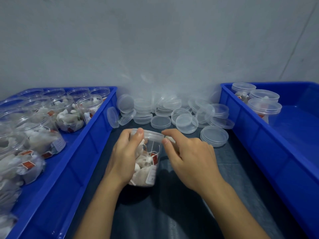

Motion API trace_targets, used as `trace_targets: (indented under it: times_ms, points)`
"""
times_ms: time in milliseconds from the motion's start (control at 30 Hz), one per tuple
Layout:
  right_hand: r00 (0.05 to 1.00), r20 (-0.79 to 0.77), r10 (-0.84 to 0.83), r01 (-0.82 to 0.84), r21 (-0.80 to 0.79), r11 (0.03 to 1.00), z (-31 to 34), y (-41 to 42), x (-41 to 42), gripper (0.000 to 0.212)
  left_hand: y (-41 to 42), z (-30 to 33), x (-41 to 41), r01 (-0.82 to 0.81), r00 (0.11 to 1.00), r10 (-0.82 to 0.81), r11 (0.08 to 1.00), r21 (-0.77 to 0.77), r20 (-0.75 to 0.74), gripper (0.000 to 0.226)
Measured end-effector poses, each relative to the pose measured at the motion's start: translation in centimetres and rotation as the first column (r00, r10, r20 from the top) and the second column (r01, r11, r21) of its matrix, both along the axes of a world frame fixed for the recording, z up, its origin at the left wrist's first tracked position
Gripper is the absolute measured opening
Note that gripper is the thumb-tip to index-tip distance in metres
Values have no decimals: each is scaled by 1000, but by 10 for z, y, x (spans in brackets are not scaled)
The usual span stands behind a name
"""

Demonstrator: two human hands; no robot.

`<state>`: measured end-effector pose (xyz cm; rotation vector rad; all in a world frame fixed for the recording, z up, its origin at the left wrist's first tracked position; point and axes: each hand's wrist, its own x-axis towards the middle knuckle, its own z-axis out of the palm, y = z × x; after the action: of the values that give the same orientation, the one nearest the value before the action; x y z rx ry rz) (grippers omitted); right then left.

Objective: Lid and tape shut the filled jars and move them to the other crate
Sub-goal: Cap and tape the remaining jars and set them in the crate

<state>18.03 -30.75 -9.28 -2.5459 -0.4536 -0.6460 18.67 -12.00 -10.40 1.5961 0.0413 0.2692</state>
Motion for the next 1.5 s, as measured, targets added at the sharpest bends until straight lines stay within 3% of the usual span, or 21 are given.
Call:
trace_targets:
  times_ms: [167,333,567,767,1000,1100,1167,1267,1400,1500]
  points:
    - [998,-66,10,-8,16,1000,0,-2,1,41,0,-1,1,37,999,-40,987,-155,-11,41]
    - [999,-38,13,-13,3,1000,3,2,-5,46,-1,2,-1,39,998,-51,959,-280,-37,56]
    - [995,34,-94,96,-55,994,8,9,-14,57,-3,-3,0,57,995,-31,957,-283,94,48]
    - [999,50,-21,21,4,1000,11,7,-18,55,-1,-8,-1,86,981,-34,958,-273,191,51]
    - [997,77,-27,26,12,1000,11,5,-16,44,-1,-10,-2,124,982,-98,979,-162,161,53]
    - [996,83,-33,34,-11,999,10,5,-16,44,-2,-6,-5,64,988,-77,993,100,130,64]
    - [995,89,-48,50,-24,998,10,4,-17,45,-1,-1,-7,-4,992,-32,959,284,122,58]
    - [997,67,-50,52,-25,998,8,5,-16,48,-1,4,-7,-48,994,9,923,382,105,49]
    - [995,-78,-54,59,73,996,4,5,-11,28,-16,6,-9,-114,991,74,903,414,112,83]
    - [969,-246,-24,71,181,981,4,0,-7,34,-23,8,-9,-165,984,117,881,444,133,81]
